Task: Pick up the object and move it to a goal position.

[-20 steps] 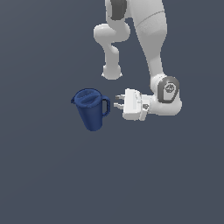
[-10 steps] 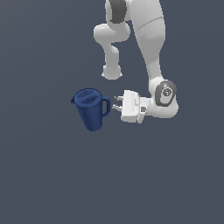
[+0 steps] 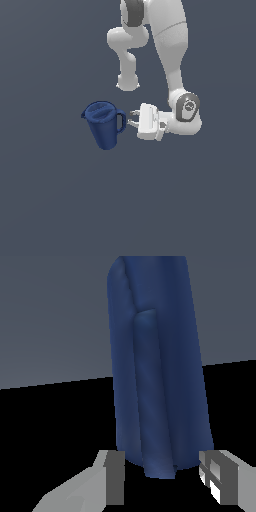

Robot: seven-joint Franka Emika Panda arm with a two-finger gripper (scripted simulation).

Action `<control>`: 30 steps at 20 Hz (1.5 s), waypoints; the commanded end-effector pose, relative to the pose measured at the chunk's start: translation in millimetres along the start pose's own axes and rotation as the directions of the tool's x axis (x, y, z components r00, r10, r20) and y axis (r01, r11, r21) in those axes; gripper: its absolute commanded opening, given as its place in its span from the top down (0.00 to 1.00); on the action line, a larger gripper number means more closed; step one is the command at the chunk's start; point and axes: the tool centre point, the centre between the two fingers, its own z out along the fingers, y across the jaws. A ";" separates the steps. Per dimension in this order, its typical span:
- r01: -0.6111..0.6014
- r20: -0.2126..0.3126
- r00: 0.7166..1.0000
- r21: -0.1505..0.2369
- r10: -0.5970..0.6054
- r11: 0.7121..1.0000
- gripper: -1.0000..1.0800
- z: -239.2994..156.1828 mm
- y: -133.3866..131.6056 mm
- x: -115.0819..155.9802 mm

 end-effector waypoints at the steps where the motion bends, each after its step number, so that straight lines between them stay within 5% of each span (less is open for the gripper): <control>1: 0.000 0.001 1.000 0.001 0.000 1.000 0.38 7.8 -0.1 0.0; 8: 0.002 0.003 1.000 -0.001 -0.002 1.000 0.38 24.0 -1.3 0.7; 9: 0.002 0.003 1.000 -0.001 -0.002 1.000 1.00 24.0 -1.3 0.7; 22: 0.002 0.002 1.000 -0.002 -0.002 1.000 1.00 20.2 -2.7 -0.1; 30: 0.003 0.002 1.000 -0.001 -0.003 1.000 1.00 -16.9 -21.6 -6.9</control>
